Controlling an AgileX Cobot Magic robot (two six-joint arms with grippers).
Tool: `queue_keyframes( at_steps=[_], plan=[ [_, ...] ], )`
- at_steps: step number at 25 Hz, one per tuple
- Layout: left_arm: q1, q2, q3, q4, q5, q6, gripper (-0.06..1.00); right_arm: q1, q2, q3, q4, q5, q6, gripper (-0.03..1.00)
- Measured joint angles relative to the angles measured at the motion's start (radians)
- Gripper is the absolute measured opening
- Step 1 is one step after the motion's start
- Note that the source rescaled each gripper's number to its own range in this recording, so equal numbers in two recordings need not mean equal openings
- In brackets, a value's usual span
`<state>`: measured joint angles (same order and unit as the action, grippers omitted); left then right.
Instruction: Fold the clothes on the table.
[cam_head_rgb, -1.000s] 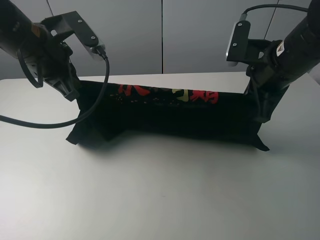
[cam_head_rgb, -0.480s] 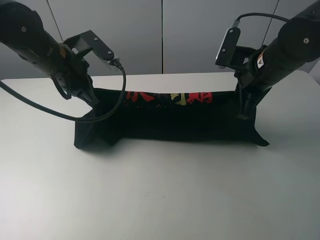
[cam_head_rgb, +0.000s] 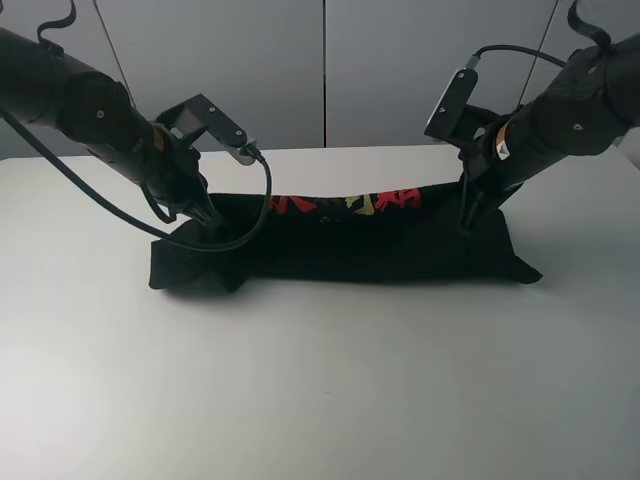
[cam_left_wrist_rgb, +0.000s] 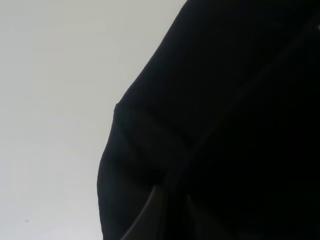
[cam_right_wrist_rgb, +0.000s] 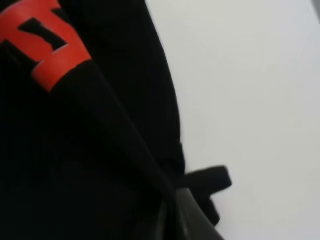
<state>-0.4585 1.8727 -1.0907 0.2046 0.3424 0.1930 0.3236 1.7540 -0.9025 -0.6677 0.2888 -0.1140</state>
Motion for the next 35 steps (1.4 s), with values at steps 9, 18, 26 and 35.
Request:
queue_keyframes(
  at_steps=[9, 18, 26, 35],
  plan=[
    [0.013, 0.014, 0.0, 0.002, -0.11, -0.067, 0.11, -0.004, 0.09, 0.0, -0.254, -0.064, 0.266, 0.08],
    [0.052, 0.027, 0.0, -0.006, -0.198, -0.188, 0.6, -0.058, 0.113, 0.0, -0.36, -0.135, 0.523, 0.58],
    [0.089, 0.031, 0.0, -0.06, -0.105, -0.435, 0.9, -0.058, 0.113, -0.028, -0.296, 0.001, 0.872, 0.99],
    [0.089, 0.081, -0.117, -0.064, 0.13, -0.448, 0.9, -0.062, 0.115, -0.206, 0.221, 0.302, 0.466, 0.99]
  ],
)
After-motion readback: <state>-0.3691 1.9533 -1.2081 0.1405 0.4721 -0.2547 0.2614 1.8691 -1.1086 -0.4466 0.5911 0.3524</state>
